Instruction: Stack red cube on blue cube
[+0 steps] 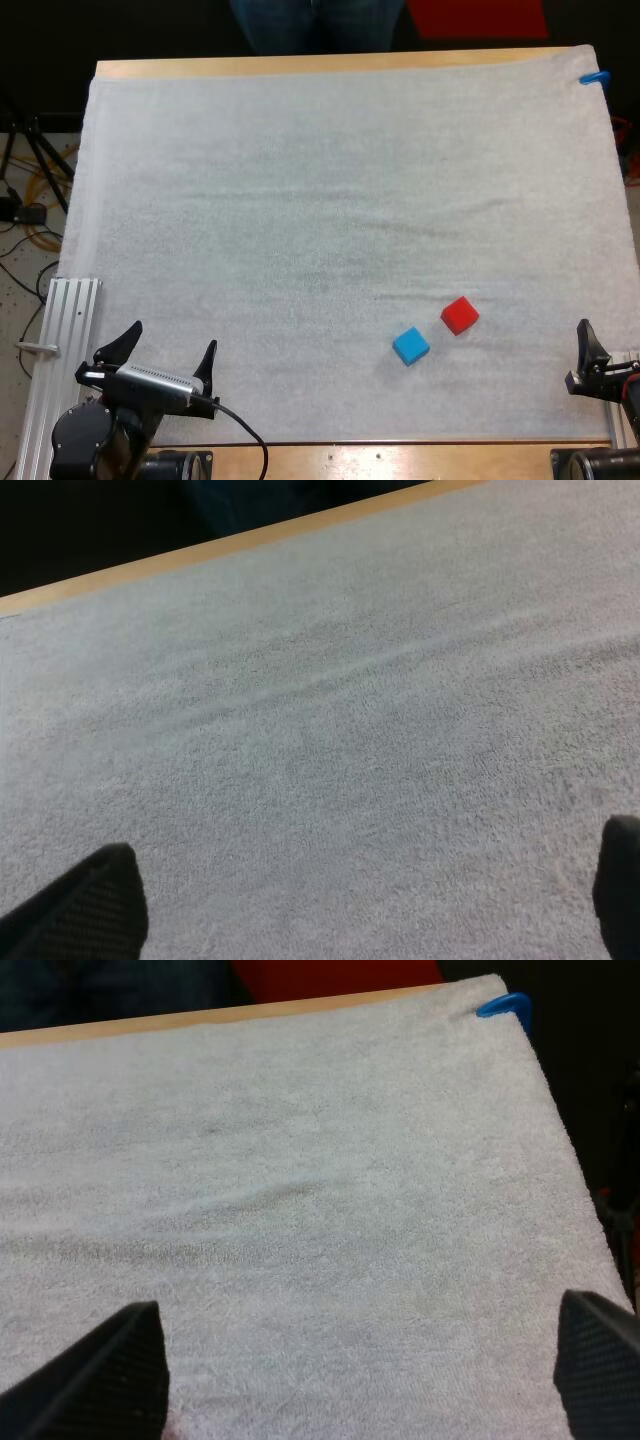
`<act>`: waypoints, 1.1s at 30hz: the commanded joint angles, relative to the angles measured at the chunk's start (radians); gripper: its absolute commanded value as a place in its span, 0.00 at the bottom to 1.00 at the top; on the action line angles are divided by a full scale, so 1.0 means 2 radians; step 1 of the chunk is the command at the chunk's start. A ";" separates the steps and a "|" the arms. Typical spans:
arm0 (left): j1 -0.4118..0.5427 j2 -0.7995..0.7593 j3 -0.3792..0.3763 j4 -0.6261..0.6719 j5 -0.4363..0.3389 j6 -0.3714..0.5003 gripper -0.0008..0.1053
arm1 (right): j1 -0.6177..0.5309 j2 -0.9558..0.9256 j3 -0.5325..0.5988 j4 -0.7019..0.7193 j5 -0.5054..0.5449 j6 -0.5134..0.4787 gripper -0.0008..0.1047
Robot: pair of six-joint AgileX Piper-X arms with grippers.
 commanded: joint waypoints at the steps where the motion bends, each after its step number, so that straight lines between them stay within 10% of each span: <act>1: 0.001 -0.069 -0.002 -0.005 0.001 -0.005 0.83 | -0.002 -0.018 -0.001 0.000 -0.003 -0.001 0.74; 23: -0.019 -0.054 -0.009 -0.002 0.008 -0.012 0.83 | -0.002 -0.005 -0.015 0.026 -0.014 -0.001 0.74; 33: -0.117 0.070 -0.096 0.038 0.031 -0.003 0.83 | -0.002 0.095 -0.096 0.069 -0.054 -0.026 0.74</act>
